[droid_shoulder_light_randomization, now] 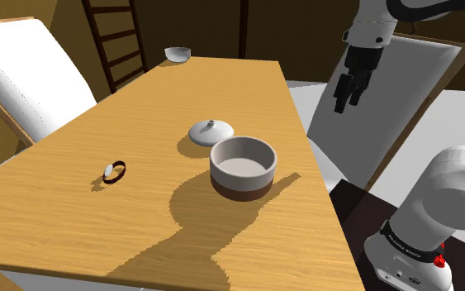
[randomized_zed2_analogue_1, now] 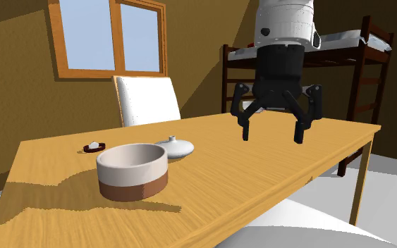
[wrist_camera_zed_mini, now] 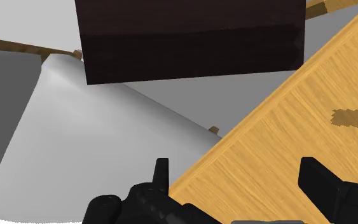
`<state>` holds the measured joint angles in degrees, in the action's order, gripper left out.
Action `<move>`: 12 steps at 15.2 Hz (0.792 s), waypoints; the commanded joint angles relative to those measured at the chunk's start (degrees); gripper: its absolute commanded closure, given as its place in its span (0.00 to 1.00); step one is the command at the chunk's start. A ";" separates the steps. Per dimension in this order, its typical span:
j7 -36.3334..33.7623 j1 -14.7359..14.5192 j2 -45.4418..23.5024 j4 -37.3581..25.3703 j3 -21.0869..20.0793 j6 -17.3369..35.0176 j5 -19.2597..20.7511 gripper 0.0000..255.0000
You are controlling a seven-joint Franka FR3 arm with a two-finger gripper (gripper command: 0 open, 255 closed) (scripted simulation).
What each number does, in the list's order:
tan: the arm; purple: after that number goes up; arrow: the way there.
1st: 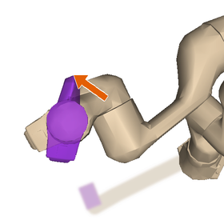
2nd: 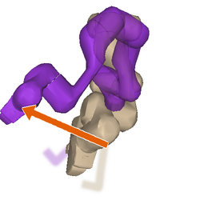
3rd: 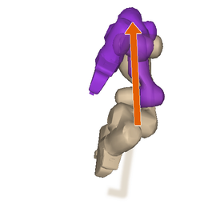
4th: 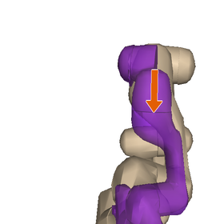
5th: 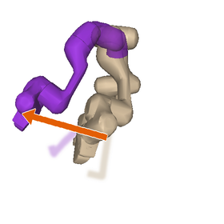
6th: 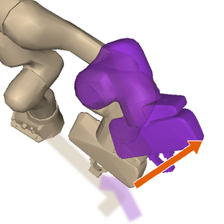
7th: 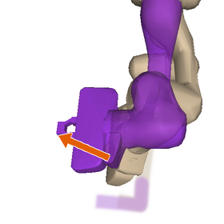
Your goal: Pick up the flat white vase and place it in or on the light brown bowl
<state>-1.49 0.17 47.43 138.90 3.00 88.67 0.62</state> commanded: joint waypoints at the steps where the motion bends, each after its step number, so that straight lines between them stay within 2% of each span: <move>1: 0.00 0.00 0.00 0.00 0.00 0.00 0.00 0.00; 12: -4.31 -3.94 -22.29 -13.05 -6.20 9.57 -3.33 0.00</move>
<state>-5.12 -3.36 27.35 127.53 -2.44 97.63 -2.43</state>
